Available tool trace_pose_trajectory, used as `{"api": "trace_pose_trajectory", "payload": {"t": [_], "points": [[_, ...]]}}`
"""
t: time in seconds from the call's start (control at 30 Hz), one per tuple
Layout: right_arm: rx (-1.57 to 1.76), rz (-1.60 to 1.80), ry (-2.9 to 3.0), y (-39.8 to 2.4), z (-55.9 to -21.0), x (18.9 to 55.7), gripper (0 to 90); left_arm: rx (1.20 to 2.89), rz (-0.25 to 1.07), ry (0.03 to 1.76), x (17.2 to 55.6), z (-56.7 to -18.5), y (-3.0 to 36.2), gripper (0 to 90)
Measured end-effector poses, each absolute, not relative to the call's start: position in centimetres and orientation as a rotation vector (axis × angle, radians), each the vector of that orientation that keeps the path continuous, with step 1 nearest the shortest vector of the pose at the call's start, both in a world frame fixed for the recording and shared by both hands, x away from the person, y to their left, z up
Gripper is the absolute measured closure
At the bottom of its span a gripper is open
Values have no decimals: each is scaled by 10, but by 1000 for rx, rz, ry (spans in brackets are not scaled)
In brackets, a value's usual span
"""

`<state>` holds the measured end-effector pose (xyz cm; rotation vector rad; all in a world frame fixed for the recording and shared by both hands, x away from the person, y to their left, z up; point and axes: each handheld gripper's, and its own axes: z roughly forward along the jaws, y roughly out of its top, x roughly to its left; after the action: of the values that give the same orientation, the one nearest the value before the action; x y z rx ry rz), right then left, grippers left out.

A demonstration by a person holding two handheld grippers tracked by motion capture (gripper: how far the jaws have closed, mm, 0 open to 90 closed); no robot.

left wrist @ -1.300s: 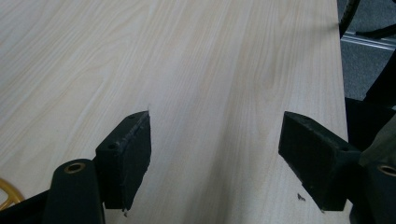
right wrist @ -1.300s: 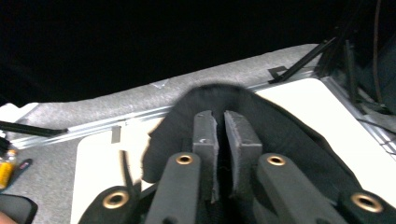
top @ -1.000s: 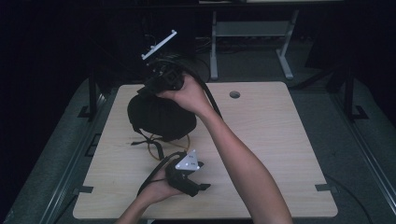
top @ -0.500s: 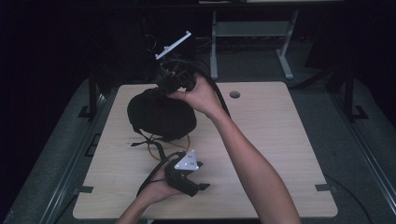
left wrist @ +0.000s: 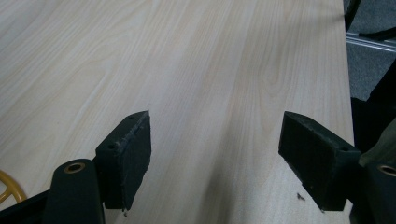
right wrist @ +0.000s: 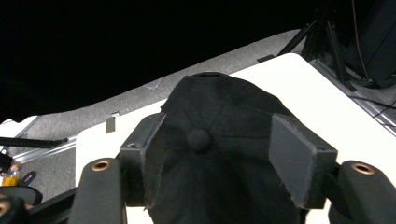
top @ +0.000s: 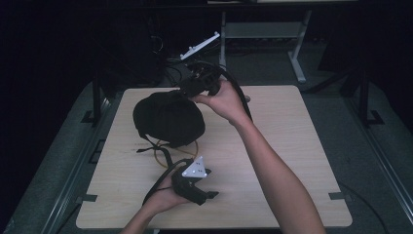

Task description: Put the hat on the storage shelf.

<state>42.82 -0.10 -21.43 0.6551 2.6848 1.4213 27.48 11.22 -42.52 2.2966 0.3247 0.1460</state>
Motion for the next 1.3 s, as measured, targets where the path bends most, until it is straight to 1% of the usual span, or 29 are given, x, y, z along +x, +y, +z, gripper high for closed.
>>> {"api": "trace_pose_trajectory", "payload": {"t": [0.13, 0.23, 0.5, 0.73, 0.9, 1.3], "points": [[674, 1431, 2670, -11, -214, 428, 334, 2294, 147, 325, 275, -425, 112, 252], [689, 1467, 2653, -19, -214, 425, 332, 2300, 129, 334, 275, -426, 112, 250], [719, 1469, 2641, -42, -217, 419, 316, 2307, 143, 328, 275, -427, 111, 248], [770, 1480, 2607, -66, -220, 416, 271, 2296, 149, 334, 274, -428, 110, 248], [798, 1500, 2578, -82, -223, 414, 255, 2303, 148, 332, 275, -428, 110, 247], [847, 1491, 2562, -106, -234, 408, 220, 2302, 143, 337, 276, -428, 111, 248]]}}
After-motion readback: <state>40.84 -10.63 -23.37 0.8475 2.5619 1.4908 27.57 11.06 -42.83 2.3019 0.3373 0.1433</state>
